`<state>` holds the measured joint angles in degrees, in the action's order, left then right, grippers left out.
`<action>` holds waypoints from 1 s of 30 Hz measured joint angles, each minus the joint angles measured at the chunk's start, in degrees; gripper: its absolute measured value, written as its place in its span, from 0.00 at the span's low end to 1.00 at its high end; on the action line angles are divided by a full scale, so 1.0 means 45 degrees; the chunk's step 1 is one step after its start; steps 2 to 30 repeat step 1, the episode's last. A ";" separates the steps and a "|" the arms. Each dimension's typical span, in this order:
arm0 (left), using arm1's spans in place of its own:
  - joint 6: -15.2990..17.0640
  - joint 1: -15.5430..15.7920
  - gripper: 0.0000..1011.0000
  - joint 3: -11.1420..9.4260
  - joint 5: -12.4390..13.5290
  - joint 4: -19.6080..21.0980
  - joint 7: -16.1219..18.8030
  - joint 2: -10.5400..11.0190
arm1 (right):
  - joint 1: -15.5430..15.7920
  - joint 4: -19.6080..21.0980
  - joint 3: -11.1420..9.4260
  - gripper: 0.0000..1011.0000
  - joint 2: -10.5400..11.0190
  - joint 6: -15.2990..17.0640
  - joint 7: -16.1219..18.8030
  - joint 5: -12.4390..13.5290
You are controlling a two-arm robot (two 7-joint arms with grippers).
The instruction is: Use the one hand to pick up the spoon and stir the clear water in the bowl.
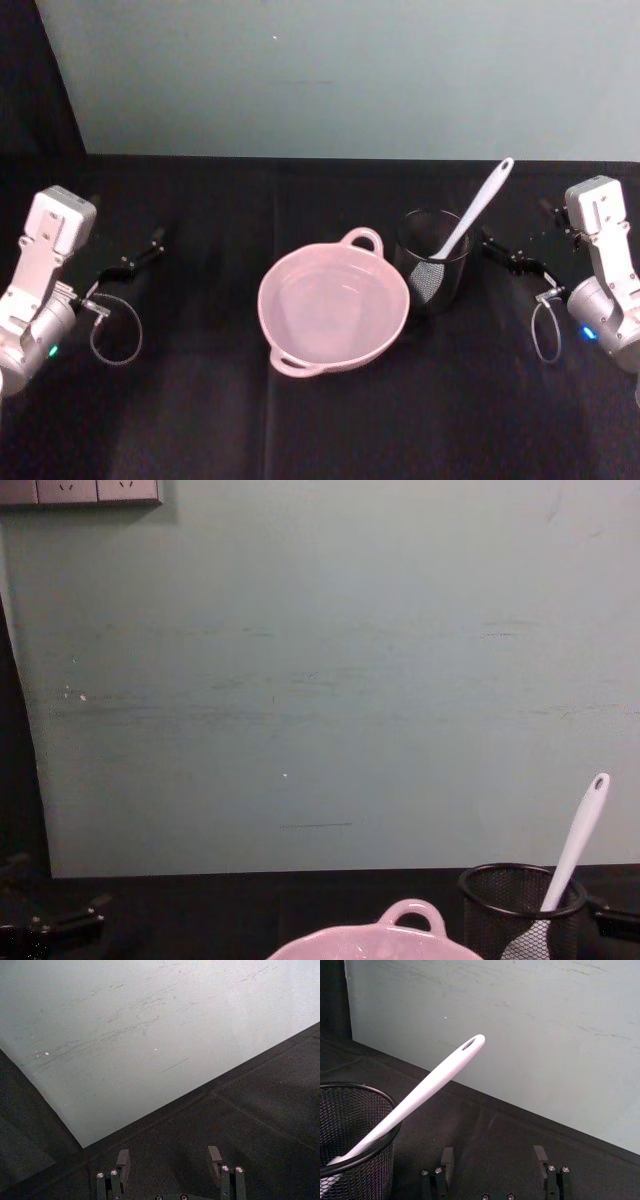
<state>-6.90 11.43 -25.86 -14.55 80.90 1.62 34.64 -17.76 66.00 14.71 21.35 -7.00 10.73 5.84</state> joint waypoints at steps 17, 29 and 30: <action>0.0000 0.0000 1.00 0.0000 0.0000 -0.0001 0.0000 0.0000 | 0.0000 0.0000 0.0000 0.99 0.0000 0.0000 0.0000 0.0000; 0.0000 0.0000 1.00 0.0000 0.0000 -0.0001 0.0000 0.0000 | 0.0000 0.0000 0.0000 0.99 0.0000 0.0000 0.0000 0.0000; 0.0000 0.0000 1.00 0.0000 0.0000 -0.0001 0.0000 0.0000 | 0.0000 0.0000 0.0000 0.99 0.0000 0.0000 0.0000 0.0000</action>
